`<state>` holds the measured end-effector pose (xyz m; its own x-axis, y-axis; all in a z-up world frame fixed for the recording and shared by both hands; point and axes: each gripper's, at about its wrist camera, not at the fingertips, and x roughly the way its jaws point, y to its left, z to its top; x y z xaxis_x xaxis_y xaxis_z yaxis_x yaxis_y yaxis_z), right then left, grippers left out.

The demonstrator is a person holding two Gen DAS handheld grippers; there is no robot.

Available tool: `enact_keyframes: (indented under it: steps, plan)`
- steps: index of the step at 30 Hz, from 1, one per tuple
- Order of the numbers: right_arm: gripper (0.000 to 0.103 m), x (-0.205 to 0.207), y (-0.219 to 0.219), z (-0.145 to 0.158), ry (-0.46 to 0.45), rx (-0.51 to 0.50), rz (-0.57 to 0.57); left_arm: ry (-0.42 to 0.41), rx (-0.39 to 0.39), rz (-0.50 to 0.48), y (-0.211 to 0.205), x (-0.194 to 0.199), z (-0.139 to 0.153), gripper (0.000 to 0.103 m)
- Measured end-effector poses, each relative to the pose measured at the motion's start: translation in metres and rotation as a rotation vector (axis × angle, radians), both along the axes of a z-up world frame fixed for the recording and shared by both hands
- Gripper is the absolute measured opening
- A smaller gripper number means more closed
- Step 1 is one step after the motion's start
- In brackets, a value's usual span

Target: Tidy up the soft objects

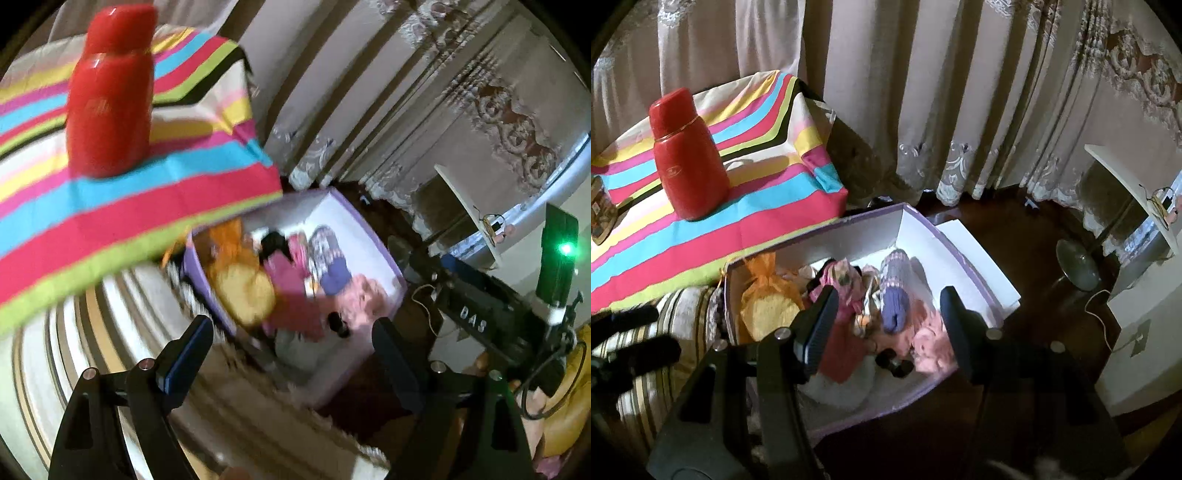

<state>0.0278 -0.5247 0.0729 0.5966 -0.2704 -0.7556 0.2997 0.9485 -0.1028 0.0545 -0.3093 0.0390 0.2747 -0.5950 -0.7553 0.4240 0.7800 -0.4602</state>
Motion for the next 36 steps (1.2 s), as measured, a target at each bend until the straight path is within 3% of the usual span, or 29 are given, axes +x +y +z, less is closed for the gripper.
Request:
enact_keyframes:
  steps: [5, 9, 15, 36]
  plan:
    - [0.062, -0.014, 0.005, -0.004, 0.007, -0.003, 0.001, 0.066, 0.030, 0.050, 0.009, -0.013, -0.022, 0.089]
    - [0.062, -0.020, 0.004, -0.009, 0.017, -0.003, -0.002, 0.051, 0.006, 0.070, 0.012, -0.013, -0.023, 0.092]
    - [0.062, -0.023, 0.002, -0.015, 0.030, 0.015, -0.001, 0.042, 0.035, 0.103, 0.009, -0.010, -0.026, 0.092]
    - [0.062, -0.021, 0.001, -0.018, 0.040, 0.023, 0.004, 0.049, 0.055, 0.106, 0.006, -0.008, -0.030, 0.092]
